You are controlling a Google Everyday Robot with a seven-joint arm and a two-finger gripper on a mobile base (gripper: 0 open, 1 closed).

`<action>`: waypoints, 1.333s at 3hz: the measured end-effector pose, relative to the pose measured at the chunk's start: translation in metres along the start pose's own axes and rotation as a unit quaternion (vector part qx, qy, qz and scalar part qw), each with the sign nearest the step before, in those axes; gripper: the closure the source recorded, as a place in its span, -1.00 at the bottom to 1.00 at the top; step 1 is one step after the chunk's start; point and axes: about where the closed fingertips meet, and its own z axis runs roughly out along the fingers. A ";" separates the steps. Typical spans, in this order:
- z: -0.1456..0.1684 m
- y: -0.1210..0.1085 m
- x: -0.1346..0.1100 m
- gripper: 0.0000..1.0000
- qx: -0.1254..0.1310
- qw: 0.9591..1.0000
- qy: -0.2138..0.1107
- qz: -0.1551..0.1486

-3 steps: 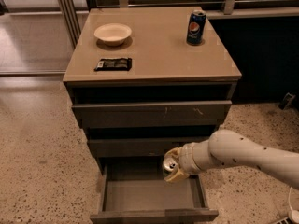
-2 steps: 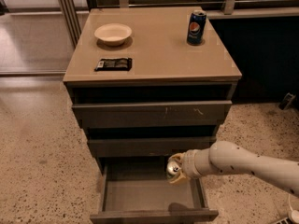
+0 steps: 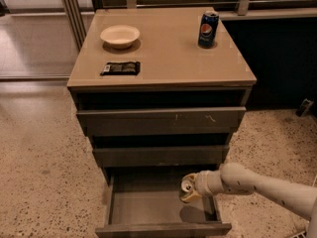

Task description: Place green can into bottom drawer

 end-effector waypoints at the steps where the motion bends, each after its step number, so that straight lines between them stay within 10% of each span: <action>1: 0.000 0.000 0.000 1.00 0.000 1.000 0.000 0.000; 4: 0.075 -0.007 0.087 1.00 -0.004 0.999 0.028 -0.027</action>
Offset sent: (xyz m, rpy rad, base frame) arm 0.0051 -0.0352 -0.0640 -0.1748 -0.0979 0.0743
